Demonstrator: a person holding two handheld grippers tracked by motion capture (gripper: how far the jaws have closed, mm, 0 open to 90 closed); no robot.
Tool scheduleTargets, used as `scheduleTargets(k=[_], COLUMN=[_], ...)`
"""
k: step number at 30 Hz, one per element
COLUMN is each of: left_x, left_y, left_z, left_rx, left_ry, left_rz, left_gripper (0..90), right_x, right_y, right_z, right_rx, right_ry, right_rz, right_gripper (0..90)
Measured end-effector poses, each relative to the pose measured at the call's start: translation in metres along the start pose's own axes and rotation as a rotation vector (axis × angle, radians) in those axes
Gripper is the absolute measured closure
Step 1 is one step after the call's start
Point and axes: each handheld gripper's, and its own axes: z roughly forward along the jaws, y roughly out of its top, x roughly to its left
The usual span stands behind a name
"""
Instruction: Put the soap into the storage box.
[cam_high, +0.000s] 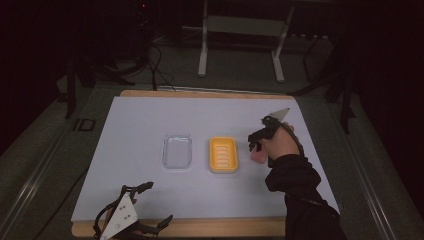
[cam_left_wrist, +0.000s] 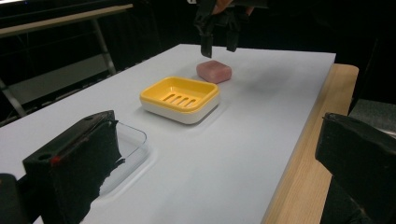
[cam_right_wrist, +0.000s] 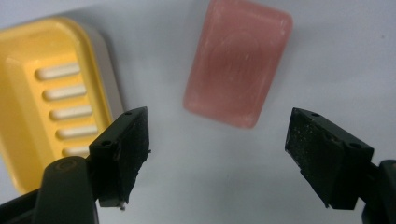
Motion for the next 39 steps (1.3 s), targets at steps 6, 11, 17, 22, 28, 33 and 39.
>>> scheduleTargets(k=[6, 11, 17, 22, 28, 33, 39], left_x=[-0.001, 0.0, -0.001, 0.0, -0.001, -0.001, 0.0], left_y=[0.0, 0.0, 0.0, 0.0, 0.001, 0.0, 0.001], left_z=[0.0, -0.001, 0.0, -0.001, -0.001, -0.002, -0.002], left_rx=[0.003, 0.002, 0.003, 0.004, -0.001, 0.001, -0.004], left_ry=[-0.005, -0.005, -0.005, -0.005, -0.008, -0.006, -0.006], left_rz=[0.004, 0.005, 0.007, 0.007, 0.008, 0.008, 0.01], left_gripper=[0.5, 0.5, 0.5, 0.5, 0.5, 0.5, 0.5], right_x=[-0.001, -0.005, -0.006, -0.002, -0.001, 0.001, 0.001], right_y=[0.01, 0.017, 0.019, 0.021, 0.022, 0.021, 0.022], right_z=[0.006, 0.009, 0.019, 0.027, 0.039, 0.047, 0.055], right_rx=[-0.04, -0.083, -0.066, -0.052, -0.038, -0.028, -0.015], right_ry=[0.01, -0.015, -0.03, -0.063, -0.103, -0.114, -0.121], right_rz=[0.079, 0.108, 0.128, 0.125, 0.123, 0.13, 0.126], right_gripper=[23.7, 29.0, 28.0, 27.4, 28.5, 28.9, 29.8])
